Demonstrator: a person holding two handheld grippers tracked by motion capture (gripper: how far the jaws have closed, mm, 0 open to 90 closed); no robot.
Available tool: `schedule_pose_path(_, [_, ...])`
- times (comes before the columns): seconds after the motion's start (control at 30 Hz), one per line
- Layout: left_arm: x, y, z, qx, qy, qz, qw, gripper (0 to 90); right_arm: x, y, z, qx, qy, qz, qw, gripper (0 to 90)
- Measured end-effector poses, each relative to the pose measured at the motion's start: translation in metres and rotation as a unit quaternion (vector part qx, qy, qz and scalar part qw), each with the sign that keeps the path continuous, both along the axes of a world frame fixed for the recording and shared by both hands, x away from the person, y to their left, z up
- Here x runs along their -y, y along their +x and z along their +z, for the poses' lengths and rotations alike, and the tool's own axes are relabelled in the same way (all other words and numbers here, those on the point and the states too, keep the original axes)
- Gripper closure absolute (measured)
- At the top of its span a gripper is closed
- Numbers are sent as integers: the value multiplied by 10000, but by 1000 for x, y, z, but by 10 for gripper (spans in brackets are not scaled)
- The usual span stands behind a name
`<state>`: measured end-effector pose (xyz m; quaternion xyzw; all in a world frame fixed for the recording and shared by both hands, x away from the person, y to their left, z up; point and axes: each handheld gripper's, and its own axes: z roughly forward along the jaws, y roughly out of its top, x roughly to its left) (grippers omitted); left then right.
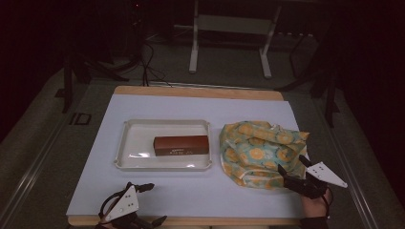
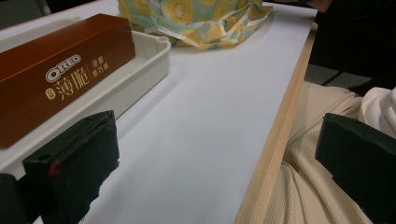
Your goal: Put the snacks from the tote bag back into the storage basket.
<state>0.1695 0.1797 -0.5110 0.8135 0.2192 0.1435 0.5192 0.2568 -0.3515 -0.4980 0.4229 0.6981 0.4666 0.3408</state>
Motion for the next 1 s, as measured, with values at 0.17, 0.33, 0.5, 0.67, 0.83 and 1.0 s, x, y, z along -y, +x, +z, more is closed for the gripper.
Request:
schedule_pose_path(0.17, [0, 0, 0, 9, -4, 4, 10000, 0, -1, 0, 0, 35, -14, 16, 10000, 121])
schedule_pose_path(0.33, [0, 0, 0, 20, 5, 5, 10000, 0, -2, 0, 0, 28, 8, 34, 10000, 121])
schedule_pose_path(0.5, [0, -1, 0, 23, 2, 10, 10000, 0, -2, 0, 0, 91, 41, -5, 10000, 121])
schedule_pose_path(0.67, [-1, -1, 0, 23, -10, 22, 10000, 0, -2, -1, 1, 156, 28, -10, 9999, 122])
schedule_pose_path(0.83, [-1, -1, 0, 23, -17, 30, 10000, 0, -2, 0, 1, 151, 6, 4, 9999, 122])
schedule_pose_path(1.0, [-1, -1, 0, 23, -27, 42, 10000, 0, -2, 0, 0, 129, 47, 21, 9999, 122])
